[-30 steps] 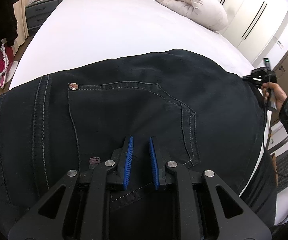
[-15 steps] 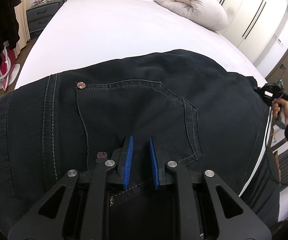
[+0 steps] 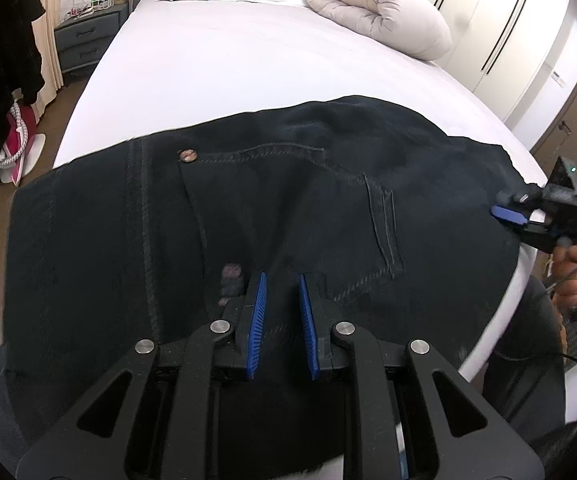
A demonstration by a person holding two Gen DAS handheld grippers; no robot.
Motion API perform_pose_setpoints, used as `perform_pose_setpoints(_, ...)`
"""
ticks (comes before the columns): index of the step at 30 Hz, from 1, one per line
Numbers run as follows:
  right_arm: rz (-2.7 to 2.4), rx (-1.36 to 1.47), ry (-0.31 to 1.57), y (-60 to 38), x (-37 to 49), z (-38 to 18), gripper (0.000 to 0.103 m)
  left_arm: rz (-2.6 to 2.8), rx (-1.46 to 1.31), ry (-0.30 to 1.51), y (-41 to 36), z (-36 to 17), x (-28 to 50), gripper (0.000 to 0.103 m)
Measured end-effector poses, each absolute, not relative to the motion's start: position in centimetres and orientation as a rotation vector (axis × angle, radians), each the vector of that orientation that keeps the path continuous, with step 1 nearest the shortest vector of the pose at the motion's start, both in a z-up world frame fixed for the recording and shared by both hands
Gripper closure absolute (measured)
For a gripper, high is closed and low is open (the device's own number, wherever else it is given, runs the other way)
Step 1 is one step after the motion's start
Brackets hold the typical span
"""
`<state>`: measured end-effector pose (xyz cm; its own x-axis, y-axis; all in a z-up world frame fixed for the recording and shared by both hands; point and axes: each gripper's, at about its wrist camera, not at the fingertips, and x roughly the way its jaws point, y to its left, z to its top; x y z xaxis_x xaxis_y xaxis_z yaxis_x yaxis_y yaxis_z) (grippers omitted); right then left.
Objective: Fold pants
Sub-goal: 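Regrasp the leg hems with the right gripper and smooth them while left holds waistband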
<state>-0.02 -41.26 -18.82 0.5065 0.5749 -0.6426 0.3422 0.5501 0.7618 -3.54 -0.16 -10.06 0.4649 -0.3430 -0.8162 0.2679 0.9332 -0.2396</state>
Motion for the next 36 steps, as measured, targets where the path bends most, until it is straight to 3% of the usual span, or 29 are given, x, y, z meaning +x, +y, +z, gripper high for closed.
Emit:
perform_pose_setpoints(2, 0.087, 1.133, 1.078, -44.1, -1.1, -19.8, 0.103, -0.39, -0.105, 1.027, 0.8, -9.8, -4.5, 0.086)
perform_pose_setpoints(6, -0.222, 1.053, 1.002, -50.3, -4.7, -16.6, 0.103, -0.34, -0.136, 1.043, 3.3, -8.9, -6.3, 0.086)
perform_pose_setpoints(7, -0.256, 1.031, 0.992, -50.8, -5.0, -15.4, 0.1, -0.324, -0.154, 1.032, 3.9, -8.3, -6.8, 0.086)
perform_pose_setpoints(9, -0.225, 1.007, 0.963, -50.3, -4.7, -13.4, 0.074, -0.314, -0.173, 1.006, 4.4, -7.1, -7.1, 0.086)
perform_pose_setpoints(15, 0.308, 1.078, 1.049, -36.6, 0.9, -13.7, 0.047, -0.373, -0.24, 0.969, 2.0, -5.5, -3.4, 0.086)
perform_pose_setpoints(16, 0.36, 1.083, 1.085, -34.0, 2.1, -14.7, 0.047, -0.387, -0.231, 0.969, 1.3, -5.6, -2.8, 0.086)
perform_pose_setpoints(20, 0.447, 0.979, 1.18, -27.8, 2.9, -17.0, 0.048, -0.392, -0.165, 1.024, -0.9, -7.7, -0.4, 0.086)
perform_pose_setpoints(24, 0.404, 1.148, 1.129, -32.1, -0.5, -18.2, 0.06, -0.385, -0.223, 1.056, 0.6, -10.8, -0.3, 0.086)
perform_pose_setpoints(27, 0.19, 1.156, 1.087, -37.9, -2.2, -18.9, 0.086, -0.385, -0.219, 1.06, 0.7, -10.6, -0.5, 0.086)
perform_pose_setpoints(30, -0.052, 1.174, 1.018, -44.2, -4.4, -18.2, 0.091, -0.372, -0.224, 1.064, 0.9, -10.3, -0.8, 0.086)
perform_pose_setpoints(31, -0.138, 1.14, 0.996, -45.8, -5.2, -17.2, 0.088, -0.368, -0.222, 1.064, 1.0, -10.2, -1.0, 0.086)
perform_pose_setpoints(33, -0.253, 1.096, 0.927, -48.1, -6.2, -14.7, 0.053, -0.362, -0.227, 1.062, 1.3, -10.0, -1.6, 0.086)
perform_pose_setpoints(36, -0.118, 1.054, 0.903, -45.4, -3.1, -12.5, 0.042, -0.347, -0.203, 1.064, 0.9, -10.0, -1.9, 0.086)
